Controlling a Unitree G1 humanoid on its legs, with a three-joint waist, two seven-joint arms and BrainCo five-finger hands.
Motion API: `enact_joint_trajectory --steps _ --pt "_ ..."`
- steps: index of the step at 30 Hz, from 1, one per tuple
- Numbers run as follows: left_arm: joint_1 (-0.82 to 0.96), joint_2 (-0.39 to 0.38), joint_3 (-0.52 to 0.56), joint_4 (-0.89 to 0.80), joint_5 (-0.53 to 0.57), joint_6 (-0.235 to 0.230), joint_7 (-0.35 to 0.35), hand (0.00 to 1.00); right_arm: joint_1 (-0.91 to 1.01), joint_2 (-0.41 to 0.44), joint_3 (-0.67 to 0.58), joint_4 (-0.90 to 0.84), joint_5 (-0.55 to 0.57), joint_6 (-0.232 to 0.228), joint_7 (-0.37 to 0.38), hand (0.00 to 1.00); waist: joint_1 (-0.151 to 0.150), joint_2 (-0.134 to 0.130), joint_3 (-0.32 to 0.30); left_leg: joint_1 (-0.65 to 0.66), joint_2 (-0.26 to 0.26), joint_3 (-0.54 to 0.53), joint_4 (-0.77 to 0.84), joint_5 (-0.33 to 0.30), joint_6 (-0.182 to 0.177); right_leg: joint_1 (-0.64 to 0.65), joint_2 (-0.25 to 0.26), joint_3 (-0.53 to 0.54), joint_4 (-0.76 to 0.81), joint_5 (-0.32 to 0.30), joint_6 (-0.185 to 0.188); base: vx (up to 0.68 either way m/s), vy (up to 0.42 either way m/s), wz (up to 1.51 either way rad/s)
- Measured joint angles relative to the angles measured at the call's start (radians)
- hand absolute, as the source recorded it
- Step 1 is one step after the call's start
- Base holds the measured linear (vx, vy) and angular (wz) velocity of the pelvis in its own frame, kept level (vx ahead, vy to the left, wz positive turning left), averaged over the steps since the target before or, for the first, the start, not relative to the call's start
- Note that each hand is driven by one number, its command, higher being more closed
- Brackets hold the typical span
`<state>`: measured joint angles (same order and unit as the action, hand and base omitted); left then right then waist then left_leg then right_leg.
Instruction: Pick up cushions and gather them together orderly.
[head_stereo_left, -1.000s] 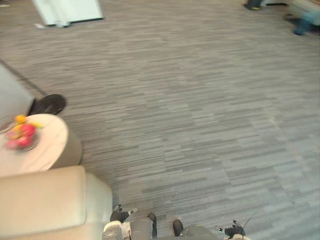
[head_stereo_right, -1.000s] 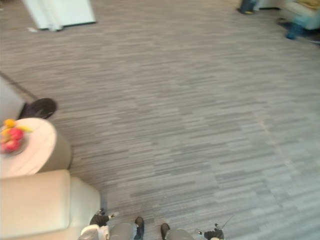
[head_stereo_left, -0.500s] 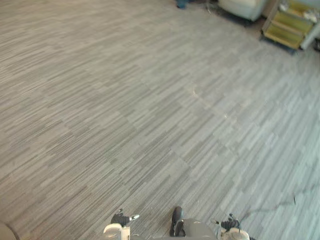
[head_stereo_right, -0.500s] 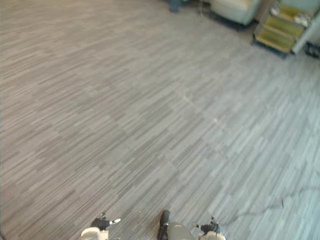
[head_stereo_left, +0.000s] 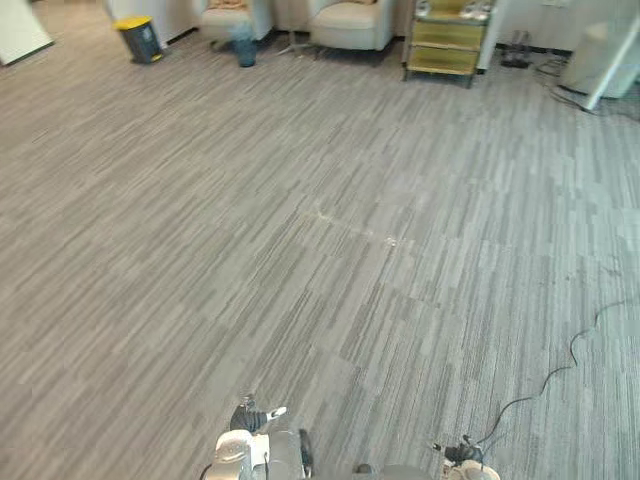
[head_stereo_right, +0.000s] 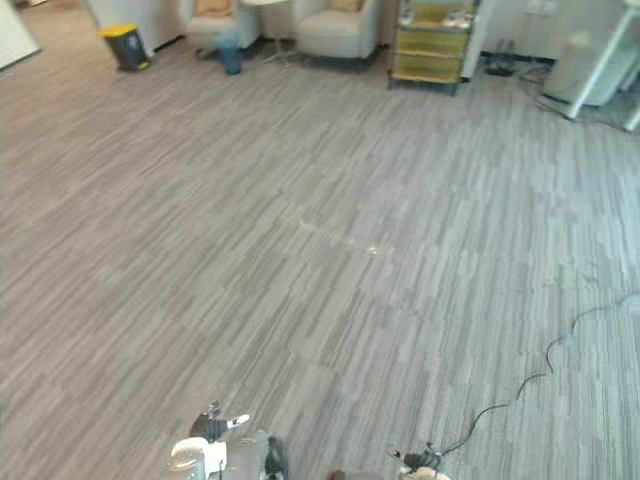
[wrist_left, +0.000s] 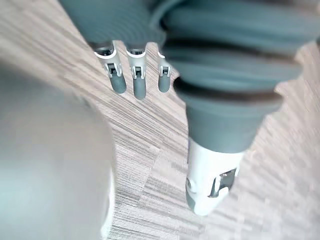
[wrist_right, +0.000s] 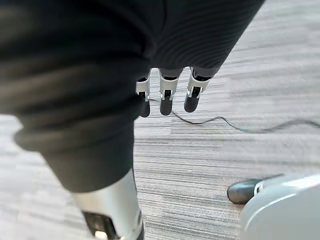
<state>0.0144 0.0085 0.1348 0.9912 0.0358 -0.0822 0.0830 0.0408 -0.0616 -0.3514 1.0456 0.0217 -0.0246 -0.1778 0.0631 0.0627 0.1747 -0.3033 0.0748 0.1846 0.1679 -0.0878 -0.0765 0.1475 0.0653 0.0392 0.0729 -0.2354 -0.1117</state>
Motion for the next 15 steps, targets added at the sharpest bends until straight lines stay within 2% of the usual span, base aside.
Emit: enact_joint_trajectory --steps 1,2,3,4,5,6,7,8,9,10,11,12,13,14,15 --pt "0.001 0.002 0.0 0.001 0.0 0.0 0.0 0.0 -0.001 0.001 0.0 0.0 0.0 0.0 0.0 0.0 0.005 -0.001 -0.002 -0.011 -0.003 -0.007 -0.007 0.04 0.003 0.007 -0.001 0.017 -0.006 -0.008 0.007 0.6 0.205 -0.85" --pt "0.005 0.015 0.0 0.004 -0.005 -0.001 -0.002 0.0 -0.002 0.009 0.0 0.001 0.0 0.0 0.0 0.0 0.012 -0.018 -0.026 -0.01 -0.033 -0.013 0.008 0.139 0.066 0.02 -0.031 0.056 0.009 -0.048 0.031 0.47 0.142 -0.55" --pt "0.005 0.017 0.0 0.005 -0.005 0.0 -0.003 0.0 -0.002 0.012 0.0 0.001 0.0 0.0 0.0 0.0 0.009 -0.028 -0.031 -0.012 -0.045 -0.013 0.015 0.145 0.075 0.021 -0.043 0.059 0.018 -0.059 0.04 0.74 0.191 -0.53" --pt "0.005 0.027 0.003 0.006 -0.004 0.0 -0.005 0.0 0.008 0.019 -0.005 0.003 -0.001 -0.001 0.002 0.0 0.003 -0.064 -0.038 -0.01 -0.077 0.014 0.072 0.084 0.111 -0.003 -0.085 0.079 0.112 -0.09 0.074 0.79 0.162 -0.3" --pt "0.002 0.029 0.003 0.017 -0.002 0.0 -0.003 0.0 0.013 0.023 -0.012 0.005 -0.002 -0.002 0.003 0.0 0.006 -0.072 -0.042 0.012 -0.087 0.036 0.119 0.028 0.118 -0.044 -0.096 0.104 0.265 -0.1 0.109 0.79 0.162 -0.35" --pt "0.002 0.033 0.002 0.025 -0.001 0.0 -0.003 0.0 0.014 0.029 -0.021 0.009 -0.002 -0.002 0.004 0.0 0.004 -0.076 -0.042 0.042 -0.094 0.045 0.129 -0.005 0.121 -0.077 -0.098 0.108 0.393 -0.098 0.166 0.63 0.136 -0.24" --pt "0.001 0.036 0.0 0.029 -0.002 0.001 -0.003 0.0 0.014 0.034 -0.029 0.009 -0.002 -0.002 0.005 0.0 0.0 -0.081 -0.039 0.066 -0.101 0.047 0.13 -0.024 0.123 -0.106 -0.097 0.107 0.492 -0.086 0.224 0.57 0.112 -0.14" --pt "-0.003 0.047 -0.026 0.045 0.0 0.008 -0.002 0.0 0.018 0.048 -0.039 -0.005 0.001 -0.006 0.008 0.0 -0.014 -0.084 -0.033 0.169 -0.116 0.043 0.125 -0.086 0.126 -0.226 -0.112 0.084 0.835 -0.032 0.328 0.56 0.093 -0.09" --pt "-0.003 0.047 -0.028 0.046 0.0 0.008 -0.001 0.0 0.019 0.048 -0.039 -0.009 0.001 -0.007 0.008 0.0 -0.016 -0.084 -0.032 0.186 -0.116 0.044 0.123 -0.092 0.126 -0.241 -0.116 0.073 0.869 -0.034 0.323 0.54 0.08 -0.1" --pt "-0.003 0.046 -0.042 0.052 0.0 0.008 0.0 0.0 0.018 0.043 -0.033 -0.014 0.0 -0.014 0.009 0.0 -0.022 -0.08 -0.03 0.252 -0.116 0.042 0.102 -0.113 0.123 -0.287 -0.134 0.024 0.951 -0.049 0.287 0.51 0.027 -0.03" --pt "-0.013 0.045 -0.069 0.071 0.0 0.007 0.0 0.0 0.016 0.04 -0.03 -0.022 0.0 -0.022 0.01 0.0 -0.027 -0.065 -0.022 0.357 -0.113 0.035 0.033 -0.121 0.123 -0.339 -0.169 -0.07 0.958 -0.084 0.221 0.62 -0.005 0.01" --pt "-0.024 0.039 -0.079 0.084 -0.001 0.008 -0.001 0.0 0.012 0.037 -0.028 -0.035 -0.001 -0.026 0.01 0.0 -0.03 -0.056 -0.016 0.439 -0.098 0.035 -0.033 -0.122 0.122 -0.375 -0.183 -0.149 0.881 -0.113 0.17 0.52 -0.015 0.06" --pt "-0.027 0.037 -0.077 0.083 -0.001 0.008 -0.001 0.0 0.011 0.037 -0.028 -0.038 0.0 -0.026 0.01 0.0 -0.032 -0.056 -0.015 0.454 -0.091 0.036 -0.045 -0.122 0.122 -0.386 -0.186 -0.167 0.858 -0.118 0.162 0.48 -0.076 0.06" --pt "-0.031 0.033 -0.077 0.083 -0.001 0.007 0.0 0.0 0.003 0.037 -0.028 -0.044 -0.001 -0.028 0.011 0.0 -0.041 -0.048 -0.015 0.496 -0.06 0.036 -0.085 -0.133 0.103 -0.447 -0.181 -0.231 0.734 -0.117 0.153 0.48 -0.121 0.07" --pt "-0.031 0.035 -0.079 0.084 -0.001 0.007 0.0 0.0 -0.016 0.031 -0.027 -0.041 0.0 -0.028 0.011 0.0 -0.055 -0.045 -0.013 0.525 -0.03 0.037 -0.107 -0.15 0.078 -0.508 -0.16 -0.24 0.562 -0.062 0.149 0.59 -0.168 0.08"
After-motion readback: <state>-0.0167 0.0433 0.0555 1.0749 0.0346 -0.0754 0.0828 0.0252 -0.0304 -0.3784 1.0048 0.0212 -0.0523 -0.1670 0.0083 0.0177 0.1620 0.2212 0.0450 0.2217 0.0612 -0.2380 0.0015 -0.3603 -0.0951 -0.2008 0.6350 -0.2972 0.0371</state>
